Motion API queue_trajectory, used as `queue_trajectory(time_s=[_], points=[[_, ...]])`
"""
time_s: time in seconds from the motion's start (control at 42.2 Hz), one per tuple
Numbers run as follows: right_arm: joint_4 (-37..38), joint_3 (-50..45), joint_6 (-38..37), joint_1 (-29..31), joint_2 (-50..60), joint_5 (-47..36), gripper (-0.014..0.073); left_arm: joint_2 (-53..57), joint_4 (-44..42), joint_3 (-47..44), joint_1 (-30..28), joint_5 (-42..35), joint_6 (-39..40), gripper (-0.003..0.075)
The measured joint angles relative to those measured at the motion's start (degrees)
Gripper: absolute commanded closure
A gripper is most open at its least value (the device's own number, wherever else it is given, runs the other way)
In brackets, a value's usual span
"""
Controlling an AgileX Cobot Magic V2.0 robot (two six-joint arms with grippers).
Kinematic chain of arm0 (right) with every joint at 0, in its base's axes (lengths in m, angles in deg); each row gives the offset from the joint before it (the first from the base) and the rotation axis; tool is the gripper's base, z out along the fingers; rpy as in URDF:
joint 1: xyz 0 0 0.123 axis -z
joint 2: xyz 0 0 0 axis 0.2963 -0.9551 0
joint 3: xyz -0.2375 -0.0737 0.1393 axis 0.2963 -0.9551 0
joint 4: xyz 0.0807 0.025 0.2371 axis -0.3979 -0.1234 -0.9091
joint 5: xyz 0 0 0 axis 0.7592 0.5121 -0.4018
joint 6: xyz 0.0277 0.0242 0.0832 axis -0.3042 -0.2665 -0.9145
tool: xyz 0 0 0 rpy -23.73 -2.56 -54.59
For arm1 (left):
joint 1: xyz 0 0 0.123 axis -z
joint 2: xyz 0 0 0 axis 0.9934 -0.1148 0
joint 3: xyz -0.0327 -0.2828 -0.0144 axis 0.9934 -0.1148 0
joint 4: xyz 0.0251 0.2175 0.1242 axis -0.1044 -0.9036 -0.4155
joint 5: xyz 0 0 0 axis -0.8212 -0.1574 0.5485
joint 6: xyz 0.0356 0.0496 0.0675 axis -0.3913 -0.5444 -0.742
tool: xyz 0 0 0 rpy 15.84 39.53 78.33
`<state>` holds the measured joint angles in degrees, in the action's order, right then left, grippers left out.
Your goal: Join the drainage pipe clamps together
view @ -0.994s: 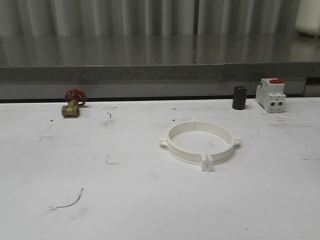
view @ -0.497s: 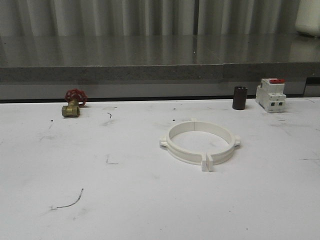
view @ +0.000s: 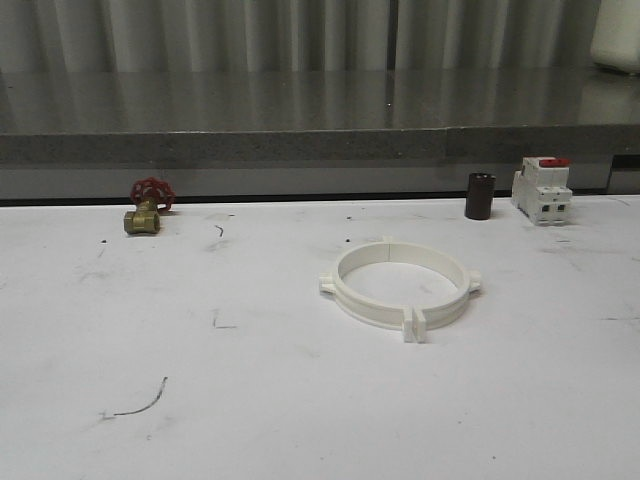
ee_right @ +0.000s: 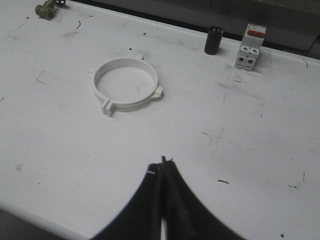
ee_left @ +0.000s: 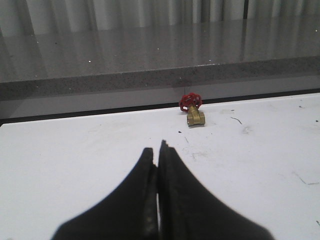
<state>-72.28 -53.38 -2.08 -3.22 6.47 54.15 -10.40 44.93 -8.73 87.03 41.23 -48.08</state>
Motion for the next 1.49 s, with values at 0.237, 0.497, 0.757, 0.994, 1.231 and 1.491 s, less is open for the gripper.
queue_trajectory(time_s=[0.237,0.497,0.757,0.994,1.231,1.491], points=[[0.0,0.0,0.0,0.0,0.0,0.0,0.0711,0.0,0.4,-0.3,0.0,-5.8,3.2,0.0741],[0.0,0.0,0.0,0.0,0.0,0.0,0.0711,0.0,-6.0,-0.3,-0.8,-6.0,11.5,0.0741],[0.0,0.0,0.0,0.0,0.0,0.0,0.0711,0.0,-6.4,-0.3,-3.0,-6.1,11.9,0.0741],[0.0,0.0,0.0,0.0,0.0,0.0,0.0711,0.0,-6.4,-0.3,-3.0,-6.1,11.9,0.0741],[0.0,0.0,0.0,0.0,0.0,0.0,0.0711,0.0,-6.4,-0.3,-3.0,-6.2,12.0,0.0741],[0.0,0.0,0.0,0.0,0.0,0.0,0.0711,0.0,-6.4,-0.3,-3.0,-6.2,12.0,0.0741]])
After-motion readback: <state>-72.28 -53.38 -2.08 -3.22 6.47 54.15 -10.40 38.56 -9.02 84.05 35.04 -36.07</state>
